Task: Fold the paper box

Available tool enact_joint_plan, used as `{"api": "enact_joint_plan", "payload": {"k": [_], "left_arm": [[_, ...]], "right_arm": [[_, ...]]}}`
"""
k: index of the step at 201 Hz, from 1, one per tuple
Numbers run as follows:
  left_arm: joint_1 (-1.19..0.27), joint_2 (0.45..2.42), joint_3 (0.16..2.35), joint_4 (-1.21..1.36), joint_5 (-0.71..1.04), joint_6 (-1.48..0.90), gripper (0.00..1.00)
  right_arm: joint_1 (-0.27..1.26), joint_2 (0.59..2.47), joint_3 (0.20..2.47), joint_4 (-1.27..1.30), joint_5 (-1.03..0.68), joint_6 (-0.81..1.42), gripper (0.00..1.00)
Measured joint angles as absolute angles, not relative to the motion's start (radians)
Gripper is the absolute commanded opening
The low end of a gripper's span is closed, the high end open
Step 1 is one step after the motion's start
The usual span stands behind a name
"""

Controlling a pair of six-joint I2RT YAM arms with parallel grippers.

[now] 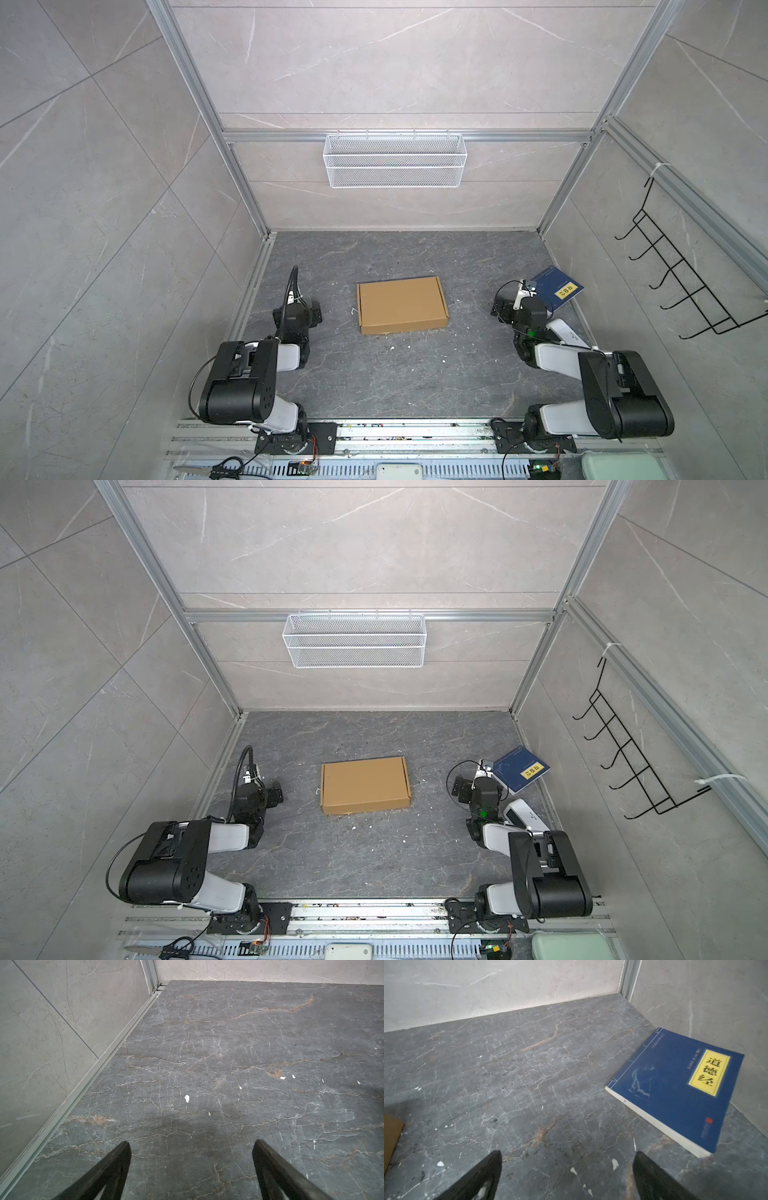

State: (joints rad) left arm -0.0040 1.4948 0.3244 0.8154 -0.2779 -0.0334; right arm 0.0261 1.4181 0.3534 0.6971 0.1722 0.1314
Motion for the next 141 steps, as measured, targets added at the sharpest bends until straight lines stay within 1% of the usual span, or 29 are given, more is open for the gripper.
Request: {"api": "enact_joint_plan", "payload": {"k": [21,92,96,99,101,141], "left_arm": [[-0.004,1.495,0.325,0.816,-0.278,-0.033,0.93],[-0.004,1.495,0.325,0.816,-0.278,-0.033,0.94],[-0.004,1.495,0.325,0.816,-0.278,-0.033,0.94],[-0.004,1.495,0.325,0.816,-0.278,-0.033,0.99],[-0.004,1.495,0.325,0.816,-0.278,-0.033,1.00],[-0.004,1.495,0.325,0.816,-0.278,-0.034,1.00]], "right_arm": [[0.041,1.490,0.338,0.852,0.130,0.098,1.00],[0.054,1.511,0.318,0.923,0.104,0.059,0.99],[0.054,1.511,0.318,0.923,0.104,0.059,0.99],[0.056,1.511,0.318,0.923,0.104,0.059,0.99],[0.056,1.511,0.318,0.924,0.104,0.058,0.99],[0.072,1.511,0.318,0.925,0.108,0.055,0.99]]}}
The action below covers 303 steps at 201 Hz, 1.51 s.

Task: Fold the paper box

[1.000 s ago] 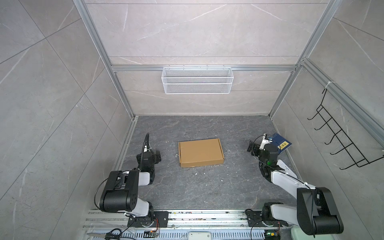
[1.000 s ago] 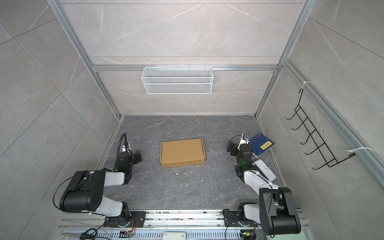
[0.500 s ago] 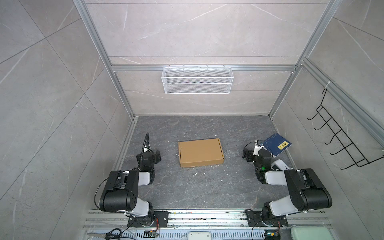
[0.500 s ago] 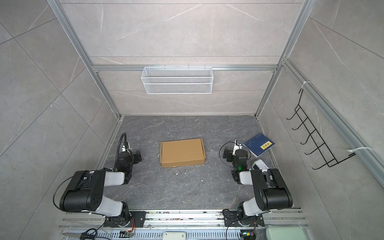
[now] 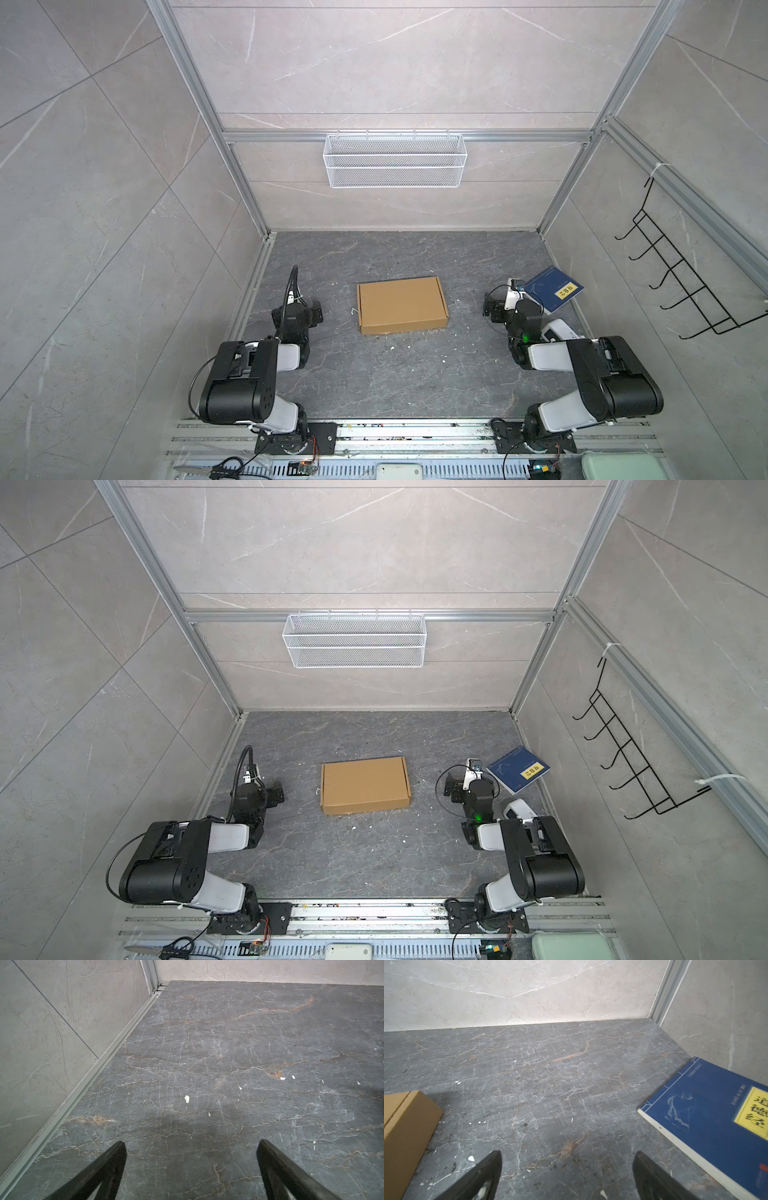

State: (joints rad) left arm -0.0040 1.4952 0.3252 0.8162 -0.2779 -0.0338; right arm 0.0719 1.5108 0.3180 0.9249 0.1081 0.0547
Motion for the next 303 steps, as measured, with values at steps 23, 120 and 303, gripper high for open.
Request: {"api": "enact_joint_plan", "payload": {"k": [23,120,303], "left_arm": [[-0.004,1.495,0.325,0.817,-0.278,-0.034,1.00],[-0.004,1.496,0.325,0.816,-0.278,-0.034,1.00],[-0.004,1.496,0.325,0.817,-0.278,-0.034,1.00]], "right_arm": [[0.072,1.511,0.318,0.925,0.111,0.055,0.99],[0.087,1.511,0.321,0.918,0.135,0.047,0.99],[0.091,1.511,0.322,0.917,0.146,0.047,0.99]]}}
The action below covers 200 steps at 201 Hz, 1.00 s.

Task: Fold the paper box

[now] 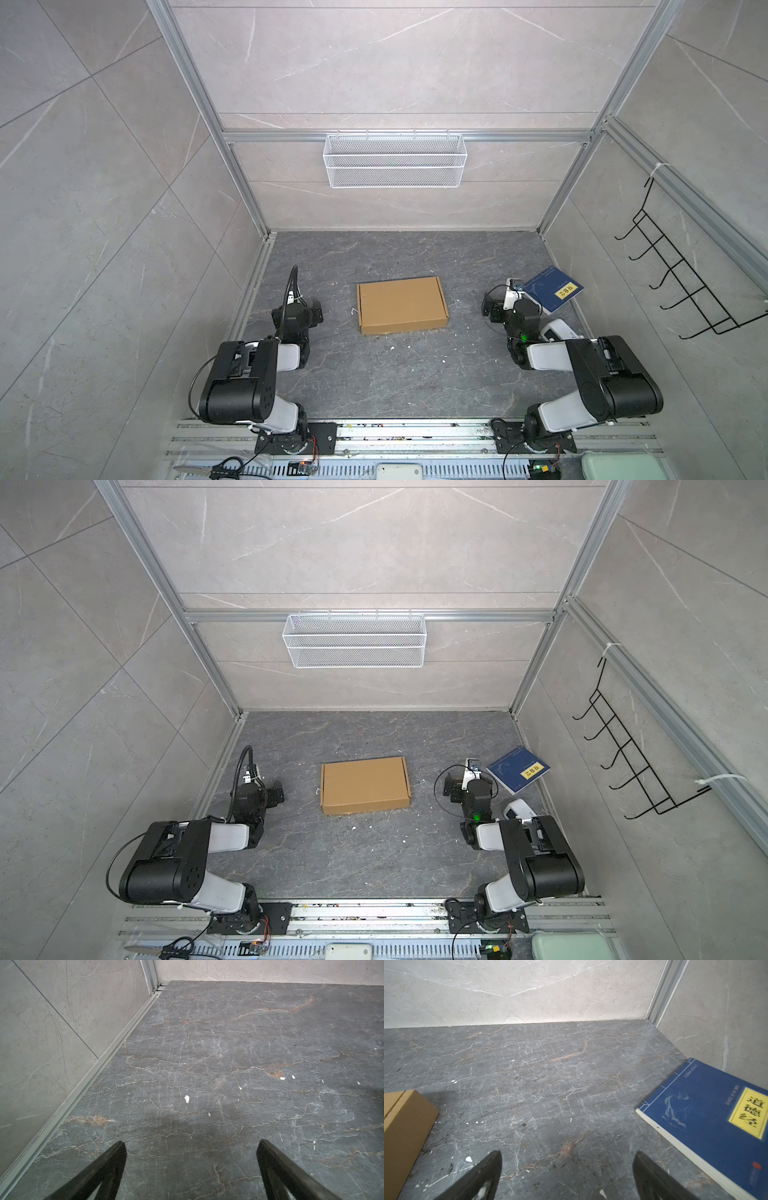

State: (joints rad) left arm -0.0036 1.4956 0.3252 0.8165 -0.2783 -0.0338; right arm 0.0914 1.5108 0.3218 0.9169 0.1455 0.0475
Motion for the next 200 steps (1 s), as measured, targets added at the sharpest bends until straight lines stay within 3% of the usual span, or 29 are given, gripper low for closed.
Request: {"api": "enact_joint_plan", "payload": {"k": [200], "left_arm": [[-0.004,1.496,0.325,0.817,-0.278,-0.034,1.00]], "right_arm": [[0.098,1.511,0.325,0.914,0.154,0.033,0.99]]}}
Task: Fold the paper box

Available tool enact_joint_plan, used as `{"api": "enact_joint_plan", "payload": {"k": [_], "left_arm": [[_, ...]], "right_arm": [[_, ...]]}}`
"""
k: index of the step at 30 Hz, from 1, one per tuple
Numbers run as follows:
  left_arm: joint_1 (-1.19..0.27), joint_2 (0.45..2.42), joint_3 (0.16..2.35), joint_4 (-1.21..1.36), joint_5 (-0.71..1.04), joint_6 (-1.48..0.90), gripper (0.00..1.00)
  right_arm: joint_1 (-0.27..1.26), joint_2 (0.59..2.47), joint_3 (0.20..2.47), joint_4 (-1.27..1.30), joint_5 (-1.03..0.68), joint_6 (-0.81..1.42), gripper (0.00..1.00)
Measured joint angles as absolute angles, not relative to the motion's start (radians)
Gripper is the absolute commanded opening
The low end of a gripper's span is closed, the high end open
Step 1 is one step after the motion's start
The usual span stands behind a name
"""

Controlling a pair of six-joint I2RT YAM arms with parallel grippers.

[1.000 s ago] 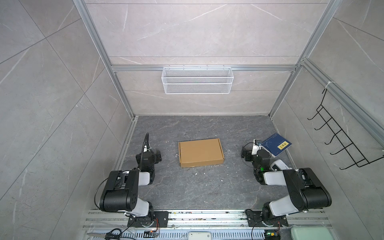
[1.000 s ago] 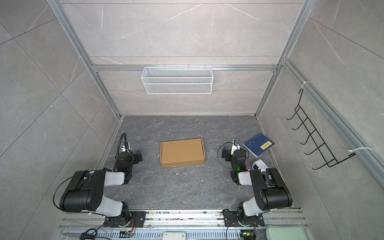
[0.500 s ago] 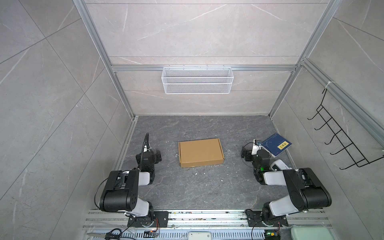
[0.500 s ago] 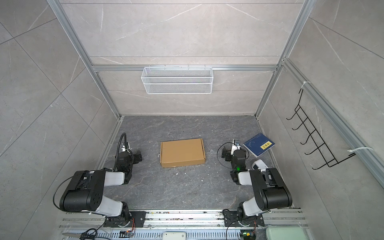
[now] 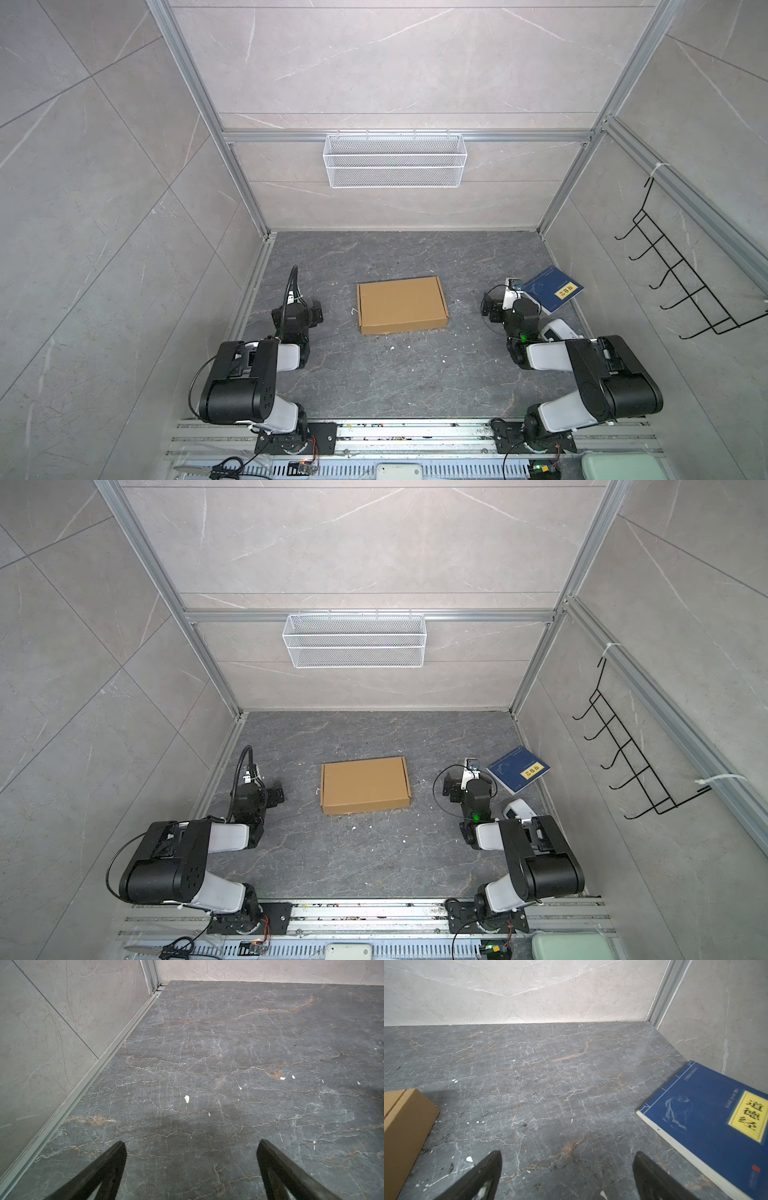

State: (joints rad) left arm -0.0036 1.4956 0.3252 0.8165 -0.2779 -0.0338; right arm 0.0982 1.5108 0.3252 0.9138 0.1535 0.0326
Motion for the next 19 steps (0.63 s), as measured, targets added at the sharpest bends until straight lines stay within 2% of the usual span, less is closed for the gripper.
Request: {"api": "enact_joint_plan", "payload": {"k": [19], "left_arm": [[-0.004,1.496,0.325,0.817,-0.278,-0.034,1.00]], "right_arm": [[0.120,1.511,0.336,0.894,0.173,0.025,0.99]]}}
